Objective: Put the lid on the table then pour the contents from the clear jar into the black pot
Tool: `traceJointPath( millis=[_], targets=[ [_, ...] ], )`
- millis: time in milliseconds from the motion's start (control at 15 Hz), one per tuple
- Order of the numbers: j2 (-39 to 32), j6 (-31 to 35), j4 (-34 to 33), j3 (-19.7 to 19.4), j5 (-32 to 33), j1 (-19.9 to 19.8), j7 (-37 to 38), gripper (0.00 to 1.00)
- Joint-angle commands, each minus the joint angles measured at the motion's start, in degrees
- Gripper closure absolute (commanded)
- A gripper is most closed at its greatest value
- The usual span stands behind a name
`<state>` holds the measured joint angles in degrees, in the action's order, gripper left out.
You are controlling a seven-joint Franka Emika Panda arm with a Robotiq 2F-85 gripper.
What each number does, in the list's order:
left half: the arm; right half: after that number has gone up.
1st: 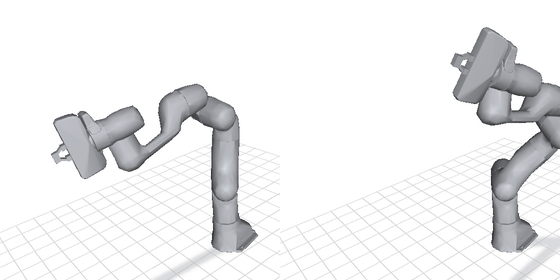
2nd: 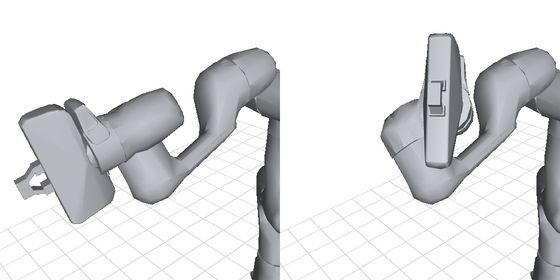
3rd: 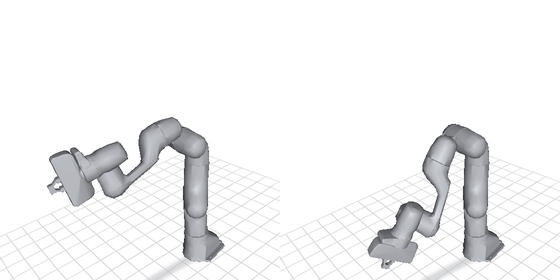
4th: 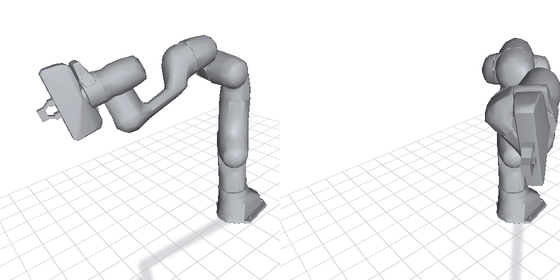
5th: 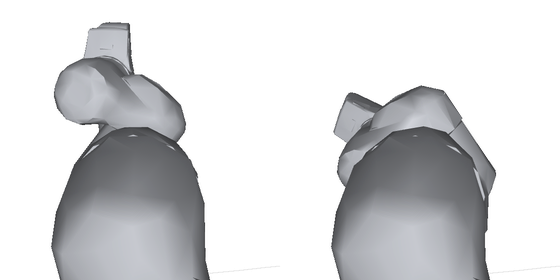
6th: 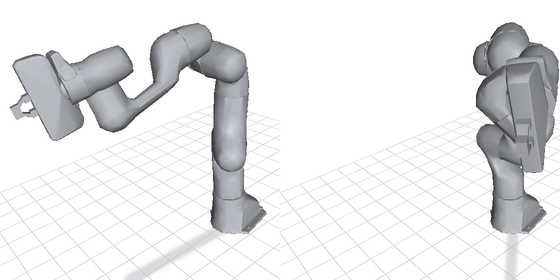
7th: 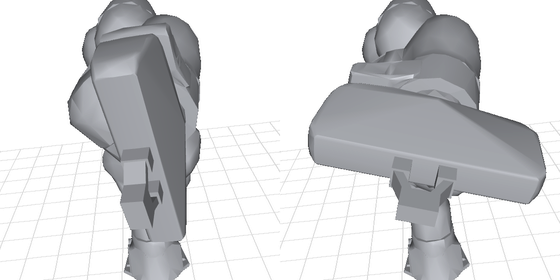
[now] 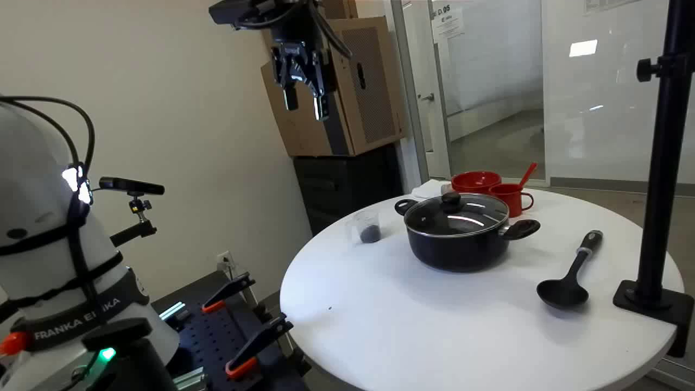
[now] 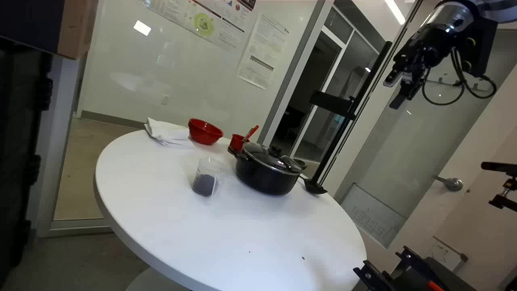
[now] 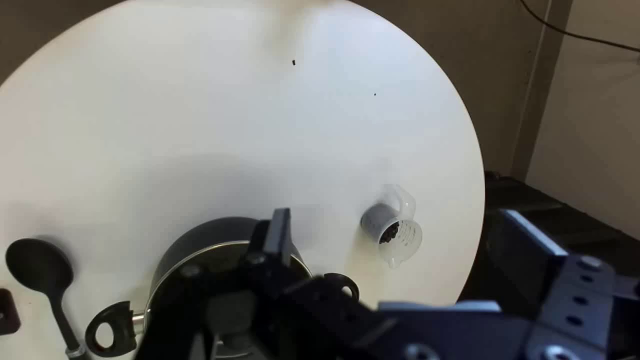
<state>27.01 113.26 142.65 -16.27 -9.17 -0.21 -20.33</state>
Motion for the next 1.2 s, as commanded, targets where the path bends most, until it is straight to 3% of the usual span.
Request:
traceJointPath(
  millis=[0, 467, 933, 1000, 1133],
  targets=[
    [-0.22, -0.21, -0.11, 1.33, -0.65, -1.49, -0.57, 0.00],
    [-0.22, -0.21, -0.11, 1.33, -0.65, -1.49, -0.57, 0.00],
    [-10.71, 22.47, -5.40, 4.49, 4.67, -1.88, -0.02, 0.00],
    [-5.31, 18.13, -1.96, 3.73, 2.87, -1.84, -0.24, 0.00],
    [-8.64, 21.52, -3.53, 4.43, 3.58, -1.85, -0.23, 0.00]
  ],
)
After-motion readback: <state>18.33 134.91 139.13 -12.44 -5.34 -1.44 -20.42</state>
